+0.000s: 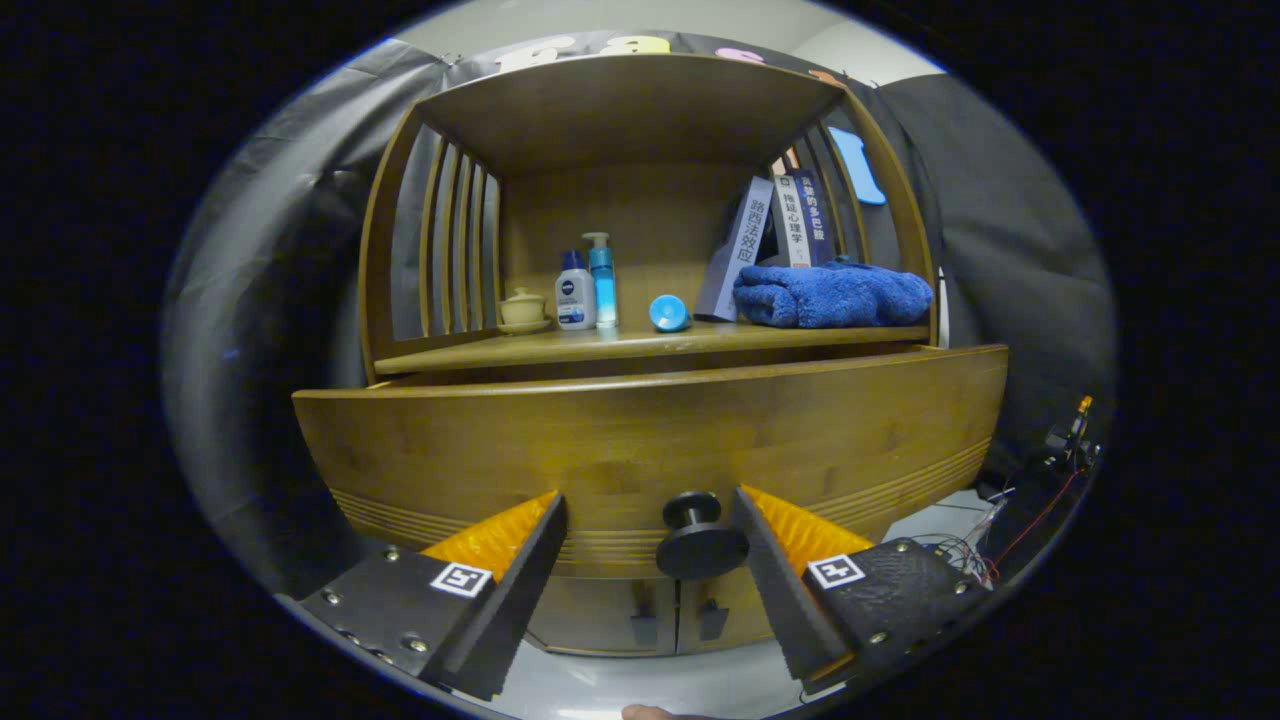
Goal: Pull open the drawer, take out the items inside it, and place them on the countertop above the cabinet.
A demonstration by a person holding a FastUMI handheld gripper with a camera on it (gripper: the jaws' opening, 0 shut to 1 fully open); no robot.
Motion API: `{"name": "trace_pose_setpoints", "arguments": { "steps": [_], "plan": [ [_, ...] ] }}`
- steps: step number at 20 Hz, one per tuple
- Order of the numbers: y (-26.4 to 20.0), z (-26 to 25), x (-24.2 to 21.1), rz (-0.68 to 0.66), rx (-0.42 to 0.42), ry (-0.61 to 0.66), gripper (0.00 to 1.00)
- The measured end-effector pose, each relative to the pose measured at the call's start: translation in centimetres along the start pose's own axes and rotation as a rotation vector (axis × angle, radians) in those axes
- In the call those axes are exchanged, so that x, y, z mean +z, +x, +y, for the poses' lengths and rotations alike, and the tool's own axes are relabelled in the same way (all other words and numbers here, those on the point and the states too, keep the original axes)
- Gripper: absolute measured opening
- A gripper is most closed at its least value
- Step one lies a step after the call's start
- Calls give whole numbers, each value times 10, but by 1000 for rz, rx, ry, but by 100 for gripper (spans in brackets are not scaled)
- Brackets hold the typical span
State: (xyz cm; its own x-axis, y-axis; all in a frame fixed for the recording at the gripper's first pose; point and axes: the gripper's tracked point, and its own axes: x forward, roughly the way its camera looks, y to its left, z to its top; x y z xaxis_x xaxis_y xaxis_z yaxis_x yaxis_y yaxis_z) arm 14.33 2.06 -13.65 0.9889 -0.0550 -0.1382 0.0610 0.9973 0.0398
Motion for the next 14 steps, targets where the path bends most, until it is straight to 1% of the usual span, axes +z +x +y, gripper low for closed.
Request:
{"name": "trace_pose_setpoints", "arguments": {
  "steps": [8,14],
  "plan": [
    [41,2,6,-12,4,-3,99],
    [58,3,7,-10,4,5,99]
  ]
}}
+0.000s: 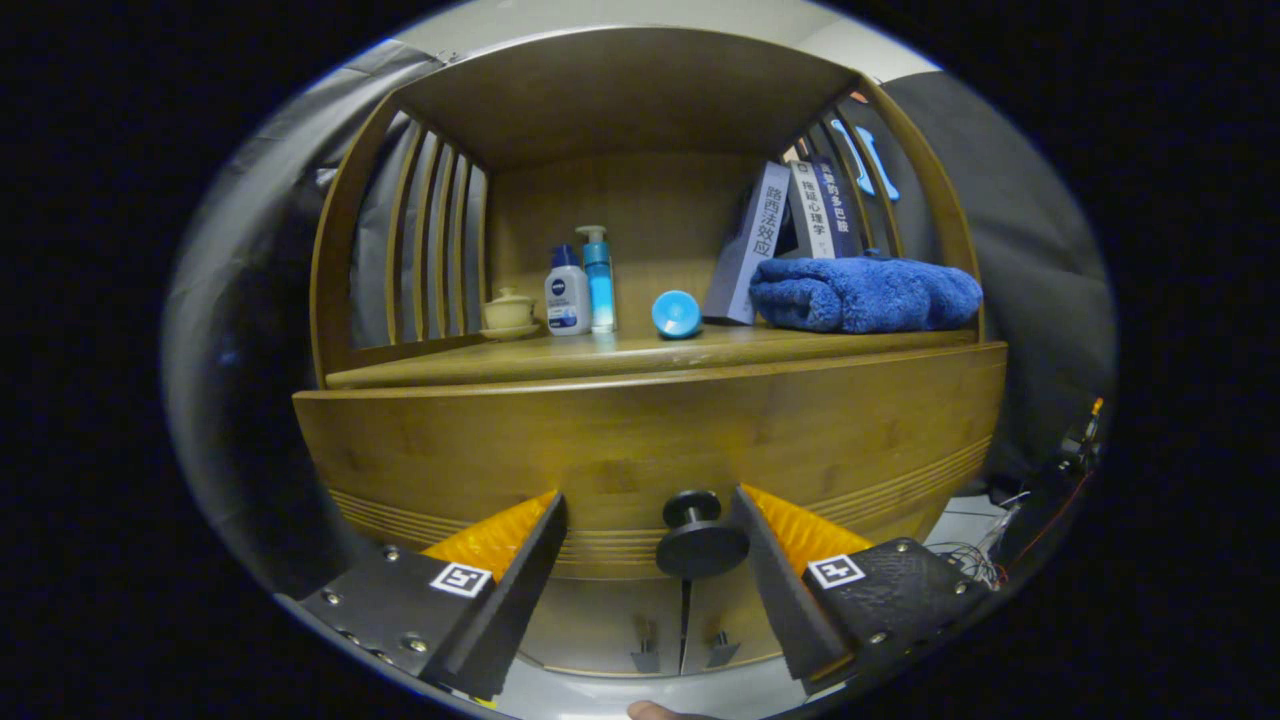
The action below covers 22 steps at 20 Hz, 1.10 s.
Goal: Pull open the drawer, take out the items inside it, and place them on the countertop above the cabinet.
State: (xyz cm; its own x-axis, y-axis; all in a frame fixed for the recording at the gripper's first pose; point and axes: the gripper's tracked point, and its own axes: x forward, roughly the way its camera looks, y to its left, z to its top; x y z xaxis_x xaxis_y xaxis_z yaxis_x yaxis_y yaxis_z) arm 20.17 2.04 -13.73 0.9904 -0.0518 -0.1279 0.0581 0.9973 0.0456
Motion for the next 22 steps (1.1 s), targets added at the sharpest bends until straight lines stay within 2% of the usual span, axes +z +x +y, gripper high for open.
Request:
{"name": "trace_pose_setpoints", "arguments": {
  "steps": [9,13,15,18,22],
  "plan": [
    [17,0,3,-4,-7,-5,99],
    [16,-2,-7,-1,-13,-72,99],
    [10,-3,-18,38,-16,-106,99],
    [-5,-2,-26,63,8,-86,99],
    [-48,-8,-35,70,11,-63,99]
  ]
}}
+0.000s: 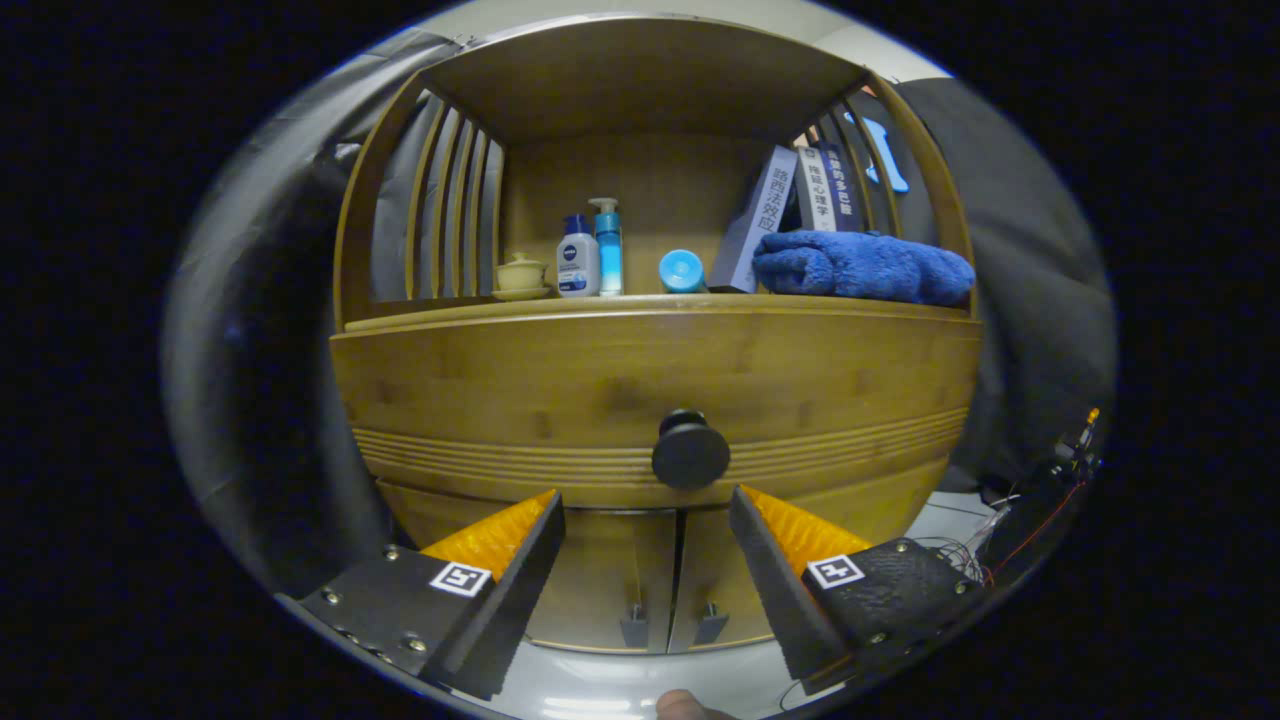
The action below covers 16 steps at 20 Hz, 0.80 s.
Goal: Pull open the drawer, take out the items inside it, and place them on the countertop above the cabinet.
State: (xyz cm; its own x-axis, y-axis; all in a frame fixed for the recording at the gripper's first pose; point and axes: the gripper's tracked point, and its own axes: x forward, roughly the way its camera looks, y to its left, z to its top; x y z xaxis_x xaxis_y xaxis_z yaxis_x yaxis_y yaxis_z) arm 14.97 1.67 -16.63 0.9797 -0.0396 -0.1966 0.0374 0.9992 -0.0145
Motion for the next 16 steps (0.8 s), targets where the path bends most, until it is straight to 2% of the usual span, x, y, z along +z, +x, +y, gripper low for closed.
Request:
{"name": "trace_pose_setpoints", "arguments": {
  "steps": [4,6,10,13,16],
  "plan": [
    [-49,3,-11,21,12,-66,99],
    [-76,2,3,15,8,-51,99],
    [-128,-13,72,-78,7,-65,99],
    [-163,-24,127,-130,8,2,98],
    [-196,-27,163,-131,4,89,98]
  ]
}}
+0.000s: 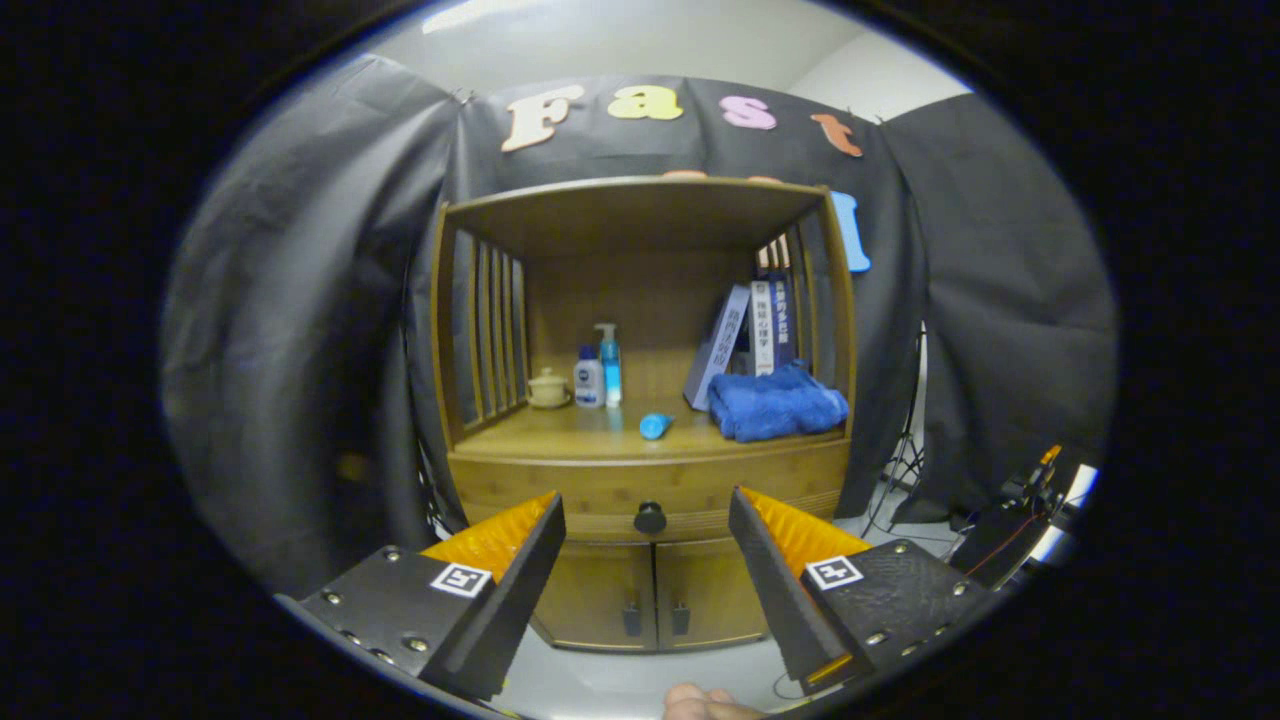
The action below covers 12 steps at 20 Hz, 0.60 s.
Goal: Pull open the drawer, take out the items inside it, and place them on the countertop above the cabinet.
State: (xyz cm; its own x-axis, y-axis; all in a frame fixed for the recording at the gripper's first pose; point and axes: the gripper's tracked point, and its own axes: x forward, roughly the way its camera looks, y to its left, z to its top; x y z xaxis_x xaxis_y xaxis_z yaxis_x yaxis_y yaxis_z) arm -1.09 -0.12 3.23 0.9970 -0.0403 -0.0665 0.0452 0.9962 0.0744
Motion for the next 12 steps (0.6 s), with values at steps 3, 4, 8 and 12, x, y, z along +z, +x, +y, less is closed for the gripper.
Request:
{"name": "trace_pose_setpoints", "arguments": {
  "steps": [3,4,8,12],
  "plan": [
    [-21,1,47,-63,-22,-22,99],
    [-28,6,62,-87,-11,-48,99],
    [-59,9,97,-109,-19,-87,99],
    [-78,11,93,-96,2,-81,99]
  ]
}}
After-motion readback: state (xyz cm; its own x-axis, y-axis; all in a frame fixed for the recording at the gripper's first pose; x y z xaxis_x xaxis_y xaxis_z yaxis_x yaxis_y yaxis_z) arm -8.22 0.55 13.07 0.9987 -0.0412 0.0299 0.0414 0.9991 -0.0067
